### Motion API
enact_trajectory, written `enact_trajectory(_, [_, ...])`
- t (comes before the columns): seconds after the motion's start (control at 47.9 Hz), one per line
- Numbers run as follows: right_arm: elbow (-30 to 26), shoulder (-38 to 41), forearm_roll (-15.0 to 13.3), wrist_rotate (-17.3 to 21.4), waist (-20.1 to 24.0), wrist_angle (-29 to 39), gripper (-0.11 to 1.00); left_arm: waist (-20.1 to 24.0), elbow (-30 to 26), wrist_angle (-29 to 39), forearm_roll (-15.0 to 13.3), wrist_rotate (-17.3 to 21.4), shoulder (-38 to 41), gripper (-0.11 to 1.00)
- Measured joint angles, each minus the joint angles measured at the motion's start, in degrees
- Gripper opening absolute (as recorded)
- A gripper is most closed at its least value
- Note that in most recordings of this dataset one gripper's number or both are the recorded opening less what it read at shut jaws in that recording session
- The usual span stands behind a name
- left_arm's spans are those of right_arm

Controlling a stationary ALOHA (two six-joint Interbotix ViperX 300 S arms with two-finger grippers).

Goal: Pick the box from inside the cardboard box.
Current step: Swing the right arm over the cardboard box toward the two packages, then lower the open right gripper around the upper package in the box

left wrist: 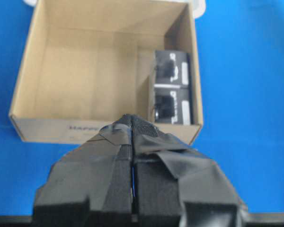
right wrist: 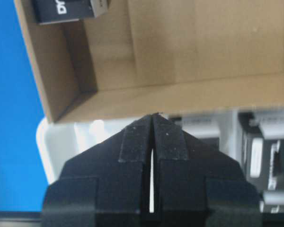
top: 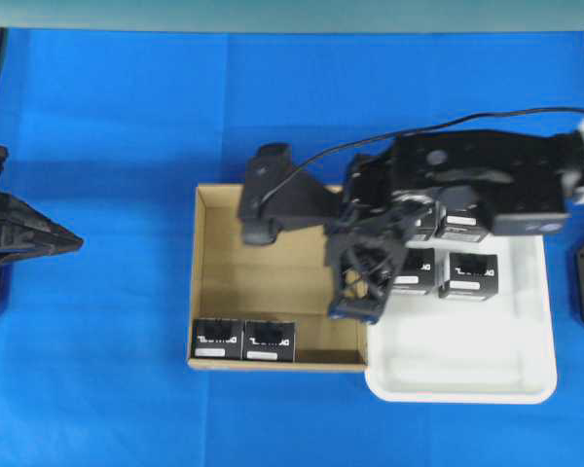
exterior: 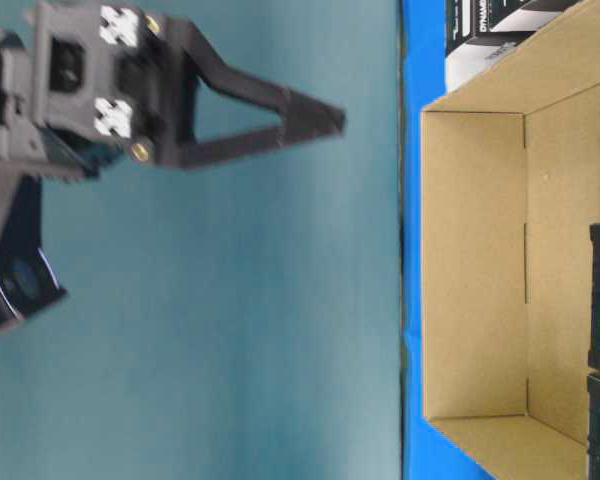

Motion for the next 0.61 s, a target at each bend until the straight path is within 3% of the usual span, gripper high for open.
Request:
enact_trajectory(0.209, [-2.6, 5.2, 0.4, -5.3, 1.0, -3.5, 0.03, 0.0, 0.0, 0.4, 0.0, -0.4, 0.0, -0.07])
enact_trajectory(0.46, [-4.1, 7.5, 0.5, -8.1, 1.1, -4.7, 0.10, -0.1, 0.0, 0.4, 0.0, -0.4, 0.0, -0.07])
enact_trajectory(0.606, [-4.0, 7.9, 0.5, -9.2, 1.1, -6.4, 0.20, -0.2, 0.0, 0.5, 0.0, -0.9, 0.0, -0.07])
